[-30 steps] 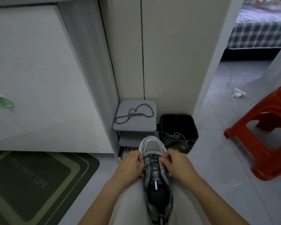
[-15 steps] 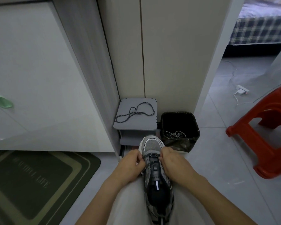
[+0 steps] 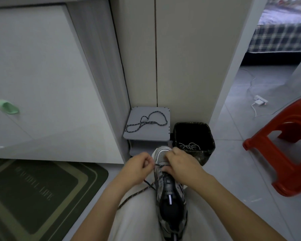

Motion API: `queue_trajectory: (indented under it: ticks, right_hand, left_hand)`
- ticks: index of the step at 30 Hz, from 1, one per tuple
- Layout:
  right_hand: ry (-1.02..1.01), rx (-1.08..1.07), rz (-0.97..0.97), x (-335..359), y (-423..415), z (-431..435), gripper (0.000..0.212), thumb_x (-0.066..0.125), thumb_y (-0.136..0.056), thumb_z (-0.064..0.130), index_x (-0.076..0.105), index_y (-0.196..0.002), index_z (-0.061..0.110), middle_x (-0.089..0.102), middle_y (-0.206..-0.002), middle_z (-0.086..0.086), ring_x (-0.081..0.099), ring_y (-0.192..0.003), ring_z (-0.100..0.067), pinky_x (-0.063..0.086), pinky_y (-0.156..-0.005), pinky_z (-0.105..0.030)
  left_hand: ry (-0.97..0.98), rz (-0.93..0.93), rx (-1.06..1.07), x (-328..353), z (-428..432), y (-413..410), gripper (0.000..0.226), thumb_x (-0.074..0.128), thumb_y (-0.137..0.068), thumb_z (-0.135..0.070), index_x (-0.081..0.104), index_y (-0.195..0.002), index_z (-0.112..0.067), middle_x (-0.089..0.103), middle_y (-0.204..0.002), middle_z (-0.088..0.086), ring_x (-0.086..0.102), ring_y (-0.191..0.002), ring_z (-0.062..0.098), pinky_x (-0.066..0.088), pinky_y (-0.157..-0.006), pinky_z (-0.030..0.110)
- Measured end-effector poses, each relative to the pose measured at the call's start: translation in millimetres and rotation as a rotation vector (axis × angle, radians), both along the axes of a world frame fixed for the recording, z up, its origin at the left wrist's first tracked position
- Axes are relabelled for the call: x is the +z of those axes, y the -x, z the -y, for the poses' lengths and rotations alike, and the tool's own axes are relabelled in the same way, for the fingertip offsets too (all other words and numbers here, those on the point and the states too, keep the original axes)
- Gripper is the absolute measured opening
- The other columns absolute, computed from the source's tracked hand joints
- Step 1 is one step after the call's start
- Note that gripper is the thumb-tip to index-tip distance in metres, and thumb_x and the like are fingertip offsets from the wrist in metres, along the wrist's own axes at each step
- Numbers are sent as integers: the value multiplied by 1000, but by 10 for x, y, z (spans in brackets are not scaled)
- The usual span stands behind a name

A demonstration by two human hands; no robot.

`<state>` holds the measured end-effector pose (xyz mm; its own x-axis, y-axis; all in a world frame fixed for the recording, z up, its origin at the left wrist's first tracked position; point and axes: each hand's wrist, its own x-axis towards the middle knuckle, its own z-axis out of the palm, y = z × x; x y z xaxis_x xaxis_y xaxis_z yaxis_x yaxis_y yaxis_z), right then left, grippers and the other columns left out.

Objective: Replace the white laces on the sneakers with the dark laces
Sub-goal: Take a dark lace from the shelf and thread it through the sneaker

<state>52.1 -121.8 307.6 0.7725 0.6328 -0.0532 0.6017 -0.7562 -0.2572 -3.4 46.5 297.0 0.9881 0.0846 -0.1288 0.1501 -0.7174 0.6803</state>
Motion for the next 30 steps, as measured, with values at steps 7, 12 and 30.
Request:
queue_trajectory:
  ticks: [7, 12, 30]
  right_hand:
    - [-365, -131, -90, 272, -76, -357, 18, 52, -92, 28, 58, -88, 12, 45, -96, 0, 52, -83, -18, 46, -75, -34]
    - [-618, -243, -294, 598, -137, -438, 26, 51, -92, 22, 55, -74, 3, 46, -70, 0, 42, -63, -12, 36, -63, -25]
    - [-995, -285, -390, 647, -212, -473, 11, 58, -92, 21, 61, -84, 14, 44, -61, 7, 40, -56, -7, 38, -57, -23]
  left_hand:
    - [164, 131, 114, 457, -397, 9, 11, 54, -94, -23, 62, -86, -23, 58, -63, -3, 54, -53, 5, 46, -57, 22]
    - [364, 87, 210, 316, -583, 151, 17, 53, -94, -14, 68, -88, -20, 59, -66, -1, 54, -56, 7, 50, -66, 28]
    - [147, -276, 335, -160, -533, 503, 16, 53, -93, -15, 53, -79, -7, 68, -79, 8, 56, -53, 9, 44, -46, 16]
